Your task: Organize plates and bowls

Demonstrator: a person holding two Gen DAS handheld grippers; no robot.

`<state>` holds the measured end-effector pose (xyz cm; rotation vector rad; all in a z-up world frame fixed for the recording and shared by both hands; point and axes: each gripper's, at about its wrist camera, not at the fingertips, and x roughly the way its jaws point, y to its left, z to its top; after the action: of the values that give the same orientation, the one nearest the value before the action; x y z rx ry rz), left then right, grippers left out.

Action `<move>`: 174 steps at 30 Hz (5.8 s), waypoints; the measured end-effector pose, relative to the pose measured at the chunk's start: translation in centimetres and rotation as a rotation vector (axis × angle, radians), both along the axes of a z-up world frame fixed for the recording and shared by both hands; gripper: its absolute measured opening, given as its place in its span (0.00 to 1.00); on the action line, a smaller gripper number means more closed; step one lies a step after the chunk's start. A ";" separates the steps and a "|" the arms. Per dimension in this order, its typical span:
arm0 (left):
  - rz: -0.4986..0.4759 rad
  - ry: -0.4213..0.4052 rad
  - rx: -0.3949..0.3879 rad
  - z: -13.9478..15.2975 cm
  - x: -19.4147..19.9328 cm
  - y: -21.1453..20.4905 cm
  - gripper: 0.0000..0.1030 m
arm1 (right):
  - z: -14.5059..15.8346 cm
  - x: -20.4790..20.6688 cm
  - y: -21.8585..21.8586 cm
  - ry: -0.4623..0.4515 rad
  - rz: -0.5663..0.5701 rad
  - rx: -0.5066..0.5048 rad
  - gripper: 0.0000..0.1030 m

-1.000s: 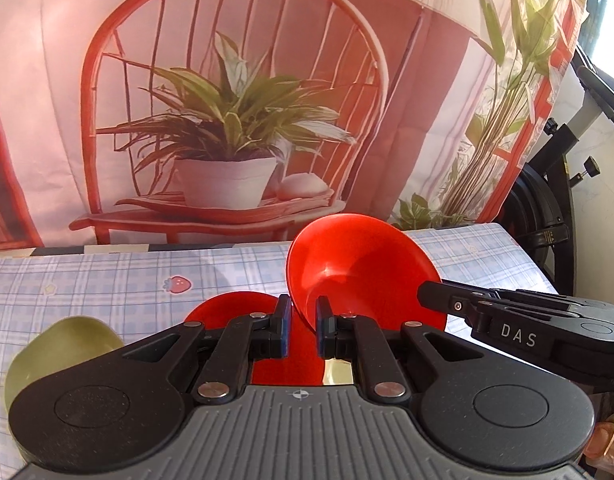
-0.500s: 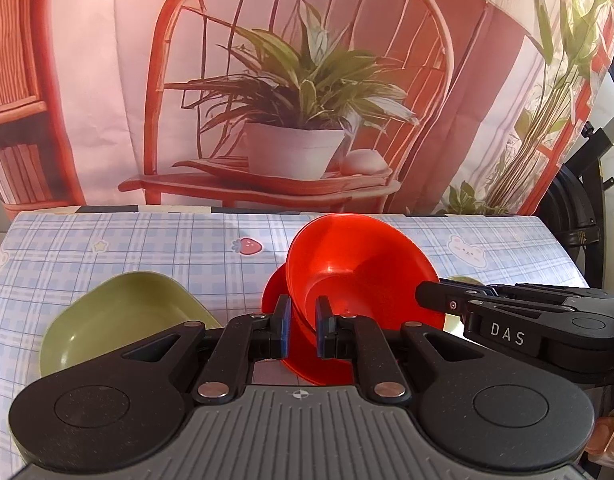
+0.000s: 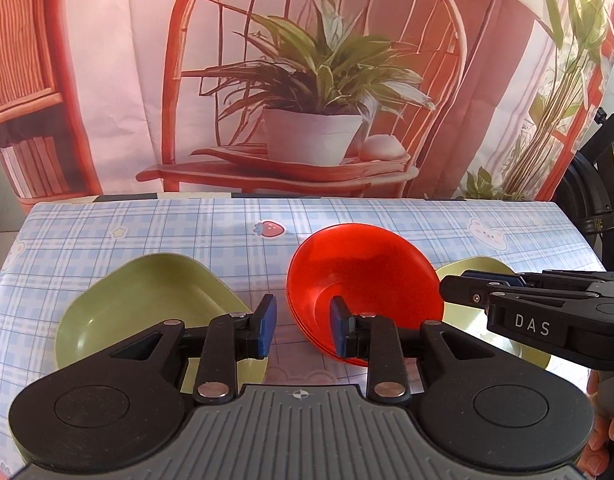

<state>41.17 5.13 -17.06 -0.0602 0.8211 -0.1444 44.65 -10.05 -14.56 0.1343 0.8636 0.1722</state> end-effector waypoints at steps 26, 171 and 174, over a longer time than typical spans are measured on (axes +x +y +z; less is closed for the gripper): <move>0.090 -0.080 0.045 5.5 -10.5 0.8 0.30 | 6.1 -9.7 0.4 -0.107 -0.031 0.104 0.16; 0.316 -0.121 -0.002 7.2 -14.6 13.0 0.30 | 8.1 -8.7 14.4 -0.164 0.108 0.117 0.16; 0.319 -0.117 0.006 7.2 -14.4 13.2 0.30 | 7.8 -8.6 14.2 -0.161 0.101 0.118 0.16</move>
<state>26.76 18.29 -9.84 -0.1746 0.6853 0.1547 36.01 4.13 -6.81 0.1847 0.7002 0.3245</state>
